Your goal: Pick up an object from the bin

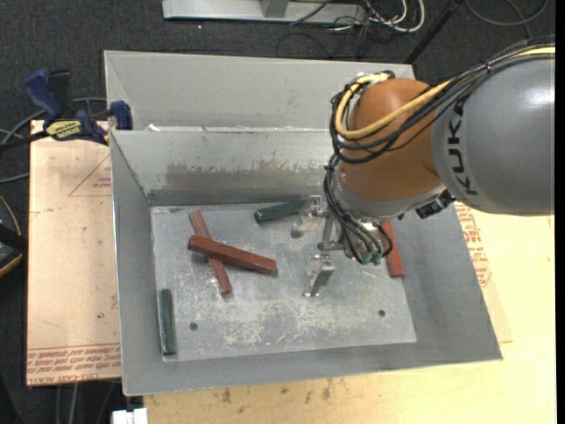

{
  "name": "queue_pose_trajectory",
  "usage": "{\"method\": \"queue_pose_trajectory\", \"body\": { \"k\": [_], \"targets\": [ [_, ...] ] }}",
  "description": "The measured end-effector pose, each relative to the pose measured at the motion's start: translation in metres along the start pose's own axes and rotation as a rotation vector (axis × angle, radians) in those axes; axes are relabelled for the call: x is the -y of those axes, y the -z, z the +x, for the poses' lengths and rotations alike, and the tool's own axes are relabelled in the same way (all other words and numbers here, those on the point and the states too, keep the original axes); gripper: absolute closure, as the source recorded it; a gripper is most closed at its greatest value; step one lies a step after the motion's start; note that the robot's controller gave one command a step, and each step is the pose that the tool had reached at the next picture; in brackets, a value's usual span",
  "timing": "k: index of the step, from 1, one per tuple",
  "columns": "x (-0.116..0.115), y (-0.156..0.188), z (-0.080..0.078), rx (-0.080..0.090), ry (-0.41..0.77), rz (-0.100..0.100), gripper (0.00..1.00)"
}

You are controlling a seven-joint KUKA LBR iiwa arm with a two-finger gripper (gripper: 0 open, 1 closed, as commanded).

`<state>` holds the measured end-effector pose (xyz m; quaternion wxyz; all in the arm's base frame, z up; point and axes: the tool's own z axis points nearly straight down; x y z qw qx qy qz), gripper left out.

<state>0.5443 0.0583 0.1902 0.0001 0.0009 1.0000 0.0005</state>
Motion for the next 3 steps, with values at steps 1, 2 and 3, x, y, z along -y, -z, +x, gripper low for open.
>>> {"method": "queue_pose_trajectory", "body": {
  "k": [1,2,3],
  "targets": [
    [0.0,0.0,0.0,0.0,0.0,0.0,0.0],
    [-0.053,-0.113,-0.058,0.006,0.09,-0.001,1.0],
    [-0.053,-0.113,-0.058,0.006,0.09,-0.001,1.0]
  ]
}}
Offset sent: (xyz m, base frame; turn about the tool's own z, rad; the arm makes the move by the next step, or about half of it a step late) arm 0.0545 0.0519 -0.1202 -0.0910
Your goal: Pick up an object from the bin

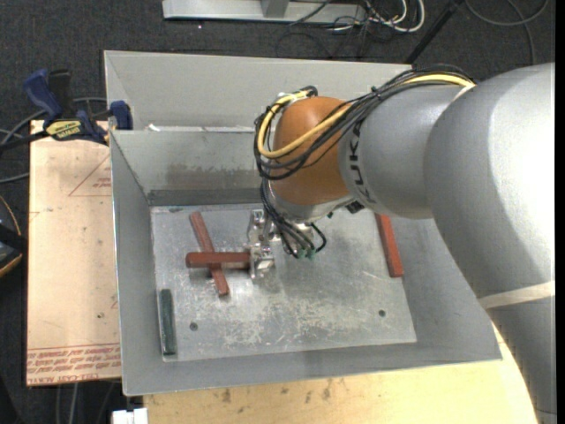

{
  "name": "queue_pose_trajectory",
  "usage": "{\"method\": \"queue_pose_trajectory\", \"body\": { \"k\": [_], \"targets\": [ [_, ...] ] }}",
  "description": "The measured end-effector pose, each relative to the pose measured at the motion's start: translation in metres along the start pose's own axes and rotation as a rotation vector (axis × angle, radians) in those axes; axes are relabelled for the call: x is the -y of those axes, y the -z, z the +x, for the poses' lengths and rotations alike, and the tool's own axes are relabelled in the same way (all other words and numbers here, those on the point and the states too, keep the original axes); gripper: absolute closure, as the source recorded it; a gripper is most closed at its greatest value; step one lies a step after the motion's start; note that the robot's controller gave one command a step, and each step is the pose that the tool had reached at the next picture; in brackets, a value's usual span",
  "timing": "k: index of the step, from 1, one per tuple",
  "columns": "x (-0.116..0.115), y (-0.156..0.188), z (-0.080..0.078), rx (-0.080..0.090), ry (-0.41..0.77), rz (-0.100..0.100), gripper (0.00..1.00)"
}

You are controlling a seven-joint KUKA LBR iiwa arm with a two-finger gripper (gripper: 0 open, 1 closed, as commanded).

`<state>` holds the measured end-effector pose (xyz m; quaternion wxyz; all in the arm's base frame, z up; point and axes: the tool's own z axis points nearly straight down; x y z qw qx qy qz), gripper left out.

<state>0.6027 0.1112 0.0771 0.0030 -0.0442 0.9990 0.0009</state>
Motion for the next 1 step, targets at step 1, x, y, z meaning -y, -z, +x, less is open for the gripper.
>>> {"method": "queue_pose_trajectory", "body": {
  "k": [1],
  "targets": [
    [0.0023,0.1894,0.003,0.003,0.053,0.0,1.0]
  ]
}}
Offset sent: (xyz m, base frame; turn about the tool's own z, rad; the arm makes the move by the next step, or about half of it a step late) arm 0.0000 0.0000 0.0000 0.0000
